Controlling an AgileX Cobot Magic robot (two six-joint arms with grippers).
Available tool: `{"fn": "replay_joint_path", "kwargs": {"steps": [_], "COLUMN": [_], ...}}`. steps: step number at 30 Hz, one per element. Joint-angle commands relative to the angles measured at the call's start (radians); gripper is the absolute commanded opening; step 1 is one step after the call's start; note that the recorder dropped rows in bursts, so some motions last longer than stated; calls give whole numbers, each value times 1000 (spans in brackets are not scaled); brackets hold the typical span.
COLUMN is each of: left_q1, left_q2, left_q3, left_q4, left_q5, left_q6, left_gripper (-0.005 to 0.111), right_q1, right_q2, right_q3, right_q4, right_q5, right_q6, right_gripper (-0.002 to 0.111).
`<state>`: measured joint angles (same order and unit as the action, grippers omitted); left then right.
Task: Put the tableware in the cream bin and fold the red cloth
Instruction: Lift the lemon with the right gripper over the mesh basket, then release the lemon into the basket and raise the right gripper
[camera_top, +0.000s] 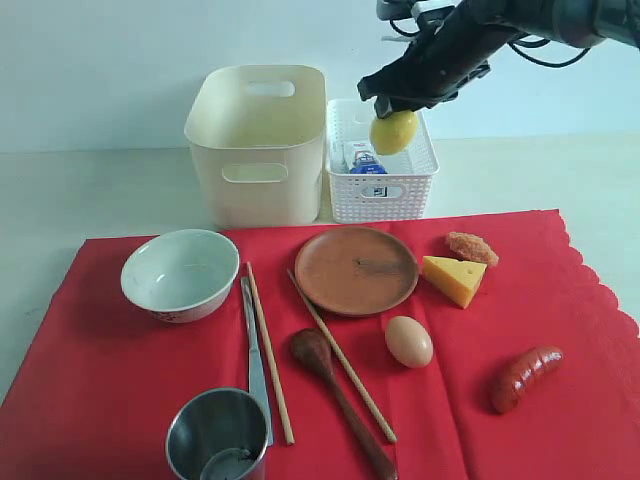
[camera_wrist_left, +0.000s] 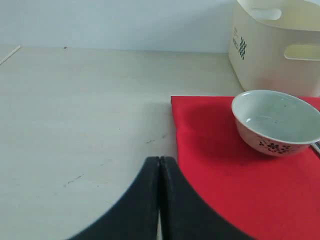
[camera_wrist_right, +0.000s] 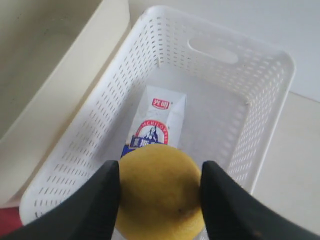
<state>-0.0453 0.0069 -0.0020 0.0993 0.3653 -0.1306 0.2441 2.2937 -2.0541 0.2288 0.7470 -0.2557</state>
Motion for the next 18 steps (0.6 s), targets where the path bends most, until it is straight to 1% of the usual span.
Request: {"fn": "replay_joint_path", "kwargs": {"steps": [1,7,14,16,18], "left_q1": [1,1,1,1,1], "left_q2": [-7,-7,-7,-7,-7], "left_q3": [2,2,2,2,2], "left_q4": [-2,-2,-2,-2,-2], "left_q5": [-8,-8,-8,-8,-8], "left_q6": [-1,-1,-1,-1,-1], "left_gripper": [0,0,0,0,0], "right_q1": [-13,-23,-24,-24,-24], "right_q2": [50,105,153,162,163], "right_q3": [-84,-151,-167,-167,-167], "right_q4": [-3,-69,-105,-107,-107], "right_q5": [-22,-72,-126,-136,-140], "right_q6": [-8,-1,-7,-9,-11], "right_gripper": [0,0,0,3,14]}}
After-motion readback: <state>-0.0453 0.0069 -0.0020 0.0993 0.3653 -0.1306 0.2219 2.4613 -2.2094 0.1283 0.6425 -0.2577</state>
